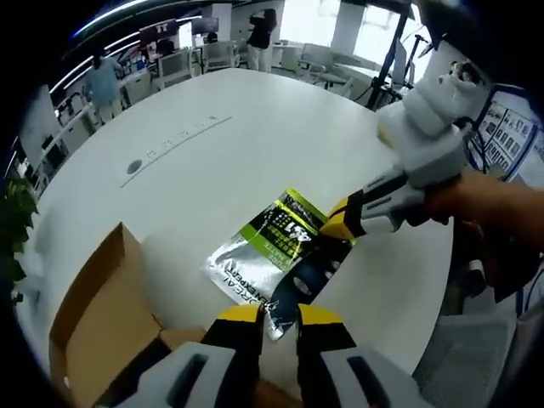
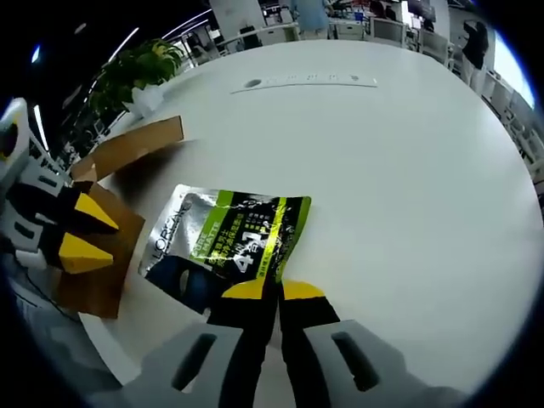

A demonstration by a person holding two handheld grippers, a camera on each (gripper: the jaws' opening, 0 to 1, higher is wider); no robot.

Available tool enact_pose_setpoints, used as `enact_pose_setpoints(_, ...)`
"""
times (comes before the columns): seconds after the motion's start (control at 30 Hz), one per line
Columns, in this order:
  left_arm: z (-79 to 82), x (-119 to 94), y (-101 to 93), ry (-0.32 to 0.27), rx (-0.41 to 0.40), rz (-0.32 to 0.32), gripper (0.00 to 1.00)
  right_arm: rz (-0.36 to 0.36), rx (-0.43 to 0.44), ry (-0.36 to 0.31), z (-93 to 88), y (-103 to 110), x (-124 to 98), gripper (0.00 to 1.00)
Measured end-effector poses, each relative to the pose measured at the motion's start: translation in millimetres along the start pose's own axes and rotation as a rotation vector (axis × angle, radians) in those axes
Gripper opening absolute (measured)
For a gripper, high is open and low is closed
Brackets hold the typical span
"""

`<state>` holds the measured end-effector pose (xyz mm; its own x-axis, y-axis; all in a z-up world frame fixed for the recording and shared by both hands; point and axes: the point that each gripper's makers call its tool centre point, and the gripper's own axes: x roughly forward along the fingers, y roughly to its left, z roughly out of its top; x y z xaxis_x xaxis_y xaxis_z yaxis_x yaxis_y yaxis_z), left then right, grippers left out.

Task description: Operate the shoe box by opening the lid, removing the specified soft item, and placing it in the target area until the item is outside and the box remains undamaged.

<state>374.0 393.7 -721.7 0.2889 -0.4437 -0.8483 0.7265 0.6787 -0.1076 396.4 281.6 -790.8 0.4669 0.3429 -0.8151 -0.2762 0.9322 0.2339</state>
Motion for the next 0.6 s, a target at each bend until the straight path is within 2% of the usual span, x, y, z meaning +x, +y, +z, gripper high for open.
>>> enact_pose_setpoints(0.17,3.5,-16.3,2.8,-0.042,-0.018,0.001,0.15,-0.007,-0.027,-0.003,2.0,0.4,0.8,0.03)
enact_pose_setpoints(0.37,-1.5,-35.1,14.2,-0.073,-0.048,0.018,0.15,-0.014,-0.055,0.008,4.6,0.1,1.8,0.03)
enact_pose_setpoints(0.6,-6.2,-60.4,28.2,-0.115,-0.095,0.034,0.17,-0.039,-0.099,0.001,6.5,-1.3,-3.3,0.08)
